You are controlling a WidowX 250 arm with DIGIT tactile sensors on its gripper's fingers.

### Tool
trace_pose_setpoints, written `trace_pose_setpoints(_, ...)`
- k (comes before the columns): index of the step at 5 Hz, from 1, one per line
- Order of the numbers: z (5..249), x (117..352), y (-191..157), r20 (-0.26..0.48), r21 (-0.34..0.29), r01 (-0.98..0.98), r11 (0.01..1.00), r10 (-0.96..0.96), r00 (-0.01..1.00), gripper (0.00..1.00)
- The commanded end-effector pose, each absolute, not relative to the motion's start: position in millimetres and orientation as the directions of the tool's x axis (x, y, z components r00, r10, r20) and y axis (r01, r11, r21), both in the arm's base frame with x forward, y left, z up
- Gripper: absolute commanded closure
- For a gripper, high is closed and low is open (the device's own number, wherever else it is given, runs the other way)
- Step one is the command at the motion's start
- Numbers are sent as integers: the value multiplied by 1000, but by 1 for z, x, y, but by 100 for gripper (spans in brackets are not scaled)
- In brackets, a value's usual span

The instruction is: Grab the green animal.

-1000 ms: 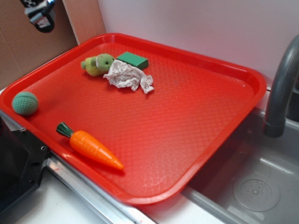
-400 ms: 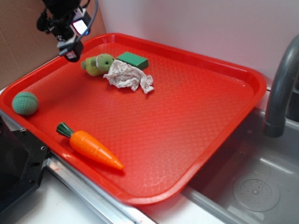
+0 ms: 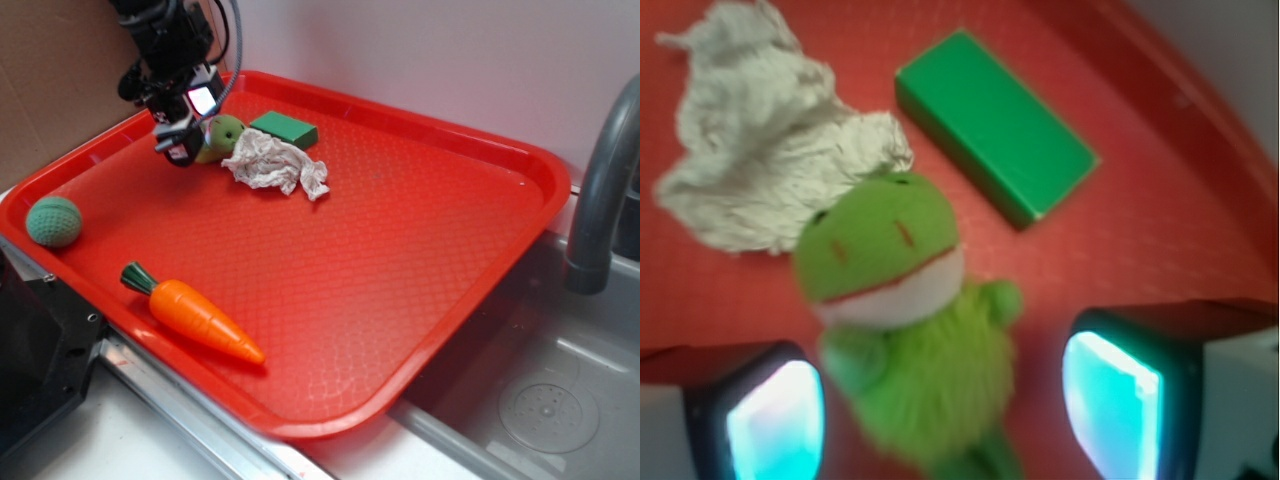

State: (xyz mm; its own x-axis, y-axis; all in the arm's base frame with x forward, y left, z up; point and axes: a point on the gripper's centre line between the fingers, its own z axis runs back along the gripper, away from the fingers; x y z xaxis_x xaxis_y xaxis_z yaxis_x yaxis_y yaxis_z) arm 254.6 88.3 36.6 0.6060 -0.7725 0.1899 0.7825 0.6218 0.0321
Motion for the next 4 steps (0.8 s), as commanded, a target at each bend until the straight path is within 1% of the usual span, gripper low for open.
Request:
trace_pose_setpoints(1, 34, 268, 77, 194, 78, 832, 549, -827, 528, 0)
trace_pose_setpoints(2, 35, 266, 79, 187, 90, 829, 552, -827, 530, 100)
trace_pose_setpoints(3, 39, 264, 78, 170, 96, 819, 566, -820, 546, 100)
trace_pose_setpoints(4, 47, 262, 78, 110, 135, 787, 602, -799, 591, 100)
